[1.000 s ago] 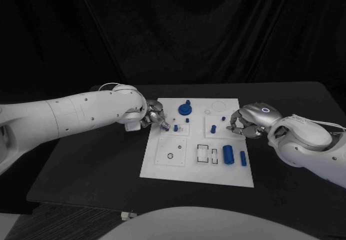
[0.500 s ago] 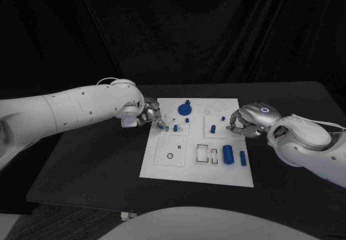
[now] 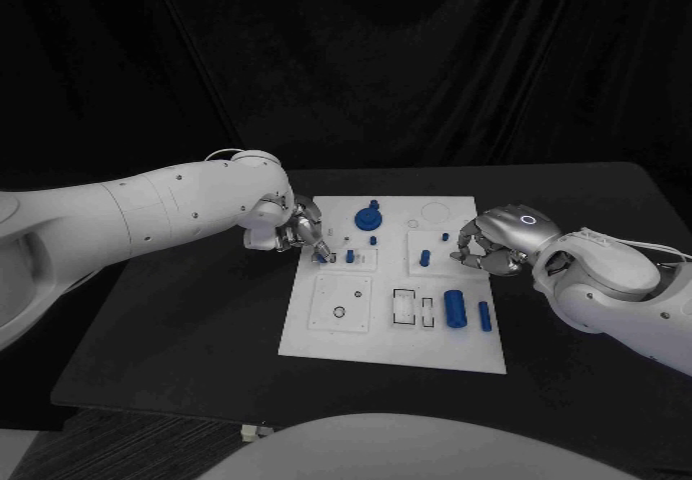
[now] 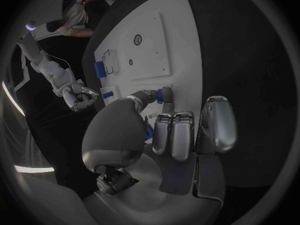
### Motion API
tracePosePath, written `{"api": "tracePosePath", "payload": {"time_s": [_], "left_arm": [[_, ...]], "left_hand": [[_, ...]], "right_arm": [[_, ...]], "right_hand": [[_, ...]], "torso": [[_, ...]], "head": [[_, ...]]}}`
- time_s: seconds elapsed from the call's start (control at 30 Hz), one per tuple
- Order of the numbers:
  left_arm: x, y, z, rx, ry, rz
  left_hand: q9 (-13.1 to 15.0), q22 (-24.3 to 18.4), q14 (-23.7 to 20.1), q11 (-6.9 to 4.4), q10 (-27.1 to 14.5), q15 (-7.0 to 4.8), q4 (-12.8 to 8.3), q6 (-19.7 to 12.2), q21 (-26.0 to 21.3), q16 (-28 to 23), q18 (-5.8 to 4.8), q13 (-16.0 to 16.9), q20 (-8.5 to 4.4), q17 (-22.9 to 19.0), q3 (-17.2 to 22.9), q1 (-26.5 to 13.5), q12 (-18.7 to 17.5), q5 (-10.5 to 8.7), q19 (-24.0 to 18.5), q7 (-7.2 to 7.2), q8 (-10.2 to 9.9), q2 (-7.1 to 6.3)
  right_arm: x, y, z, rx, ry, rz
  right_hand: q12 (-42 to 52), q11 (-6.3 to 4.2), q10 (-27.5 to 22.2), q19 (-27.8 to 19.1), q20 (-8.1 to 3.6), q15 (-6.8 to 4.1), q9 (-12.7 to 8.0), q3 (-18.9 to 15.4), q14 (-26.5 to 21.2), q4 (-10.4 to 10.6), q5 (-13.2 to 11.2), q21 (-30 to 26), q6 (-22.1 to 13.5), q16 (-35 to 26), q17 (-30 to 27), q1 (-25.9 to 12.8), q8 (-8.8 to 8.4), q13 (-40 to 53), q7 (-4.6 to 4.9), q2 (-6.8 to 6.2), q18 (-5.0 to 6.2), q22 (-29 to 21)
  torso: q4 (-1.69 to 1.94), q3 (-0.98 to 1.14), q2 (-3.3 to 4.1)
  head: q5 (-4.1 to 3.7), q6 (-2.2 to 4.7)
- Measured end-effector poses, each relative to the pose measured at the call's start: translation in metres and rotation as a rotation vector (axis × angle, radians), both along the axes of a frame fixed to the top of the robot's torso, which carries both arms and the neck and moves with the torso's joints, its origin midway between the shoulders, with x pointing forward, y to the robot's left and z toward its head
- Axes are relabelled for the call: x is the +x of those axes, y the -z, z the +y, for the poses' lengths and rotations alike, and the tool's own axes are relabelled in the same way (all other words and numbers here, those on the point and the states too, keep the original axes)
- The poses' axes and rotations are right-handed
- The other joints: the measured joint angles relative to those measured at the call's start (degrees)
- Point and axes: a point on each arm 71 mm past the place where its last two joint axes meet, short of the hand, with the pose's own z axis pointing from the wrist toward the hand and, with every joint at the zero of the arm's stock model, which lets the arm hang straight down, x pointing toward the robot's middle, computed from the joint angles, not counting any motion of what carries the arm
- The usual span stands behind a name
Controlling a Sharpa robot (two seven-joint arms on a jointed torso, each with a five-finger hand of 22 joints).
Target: Assemble the parts on the task board
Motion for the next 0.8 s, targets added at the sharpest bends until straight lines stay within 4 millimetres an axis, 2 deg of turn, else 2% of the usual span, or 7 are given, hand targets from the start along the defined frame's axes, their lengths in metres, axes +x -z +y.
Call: {"api": "tracePosePath", "payload": {"time_s": [0.47,0.8], "left_arm": [[0.007,0.000,-0.009,-0.009,0.006,0.000],[0.011,0.000,-0.012,-0.010,0.006,-0.001]], "left_hand": [[0.0,0.0,0.0,0.00,0.0,0.00,0.0,0.1,0.0,0.0,0.00,0.0,0.00,0.0,0.0,0.0,0.0,0.00,0.0,0.09,-0.2,0.00],[0.0,0.0,0.0,0.01,0.0,0.00,0.0,0.1,0.0,0.0,0.00,0.0,0.00,0.0,0.0,0.0,0.0,0.00,0.0,0.09,-0.2,0.00]], "right_arm": [[0.000,0.000,0.002,0.001,-0.003,0.000],[0.000,0.000,0.002,0.001,-0.003,0.000]], "right_hand": [[0.0,0.00,0.0,0.0,0.00,0.00,0.0,0.0,0.0,0.0,0.0,0.0,0.0,0.0,0.0,0.0,0.00,0.0,0.00,0.00,0.00,0.0],[0.0,0.00,0.0,0.0,0.00,0.00,0.0,0.0,0.0,0.0,0.0,0.0,0.0,0.0,0.0,0.0,0.00,0.0,0.00,0.00,0.00,0.0]], "torso": [[-0.02,0.00,0.05],[0.00,0.00,0.04]], "head": [[0.35,0.00],[0.32,0.00]]}}
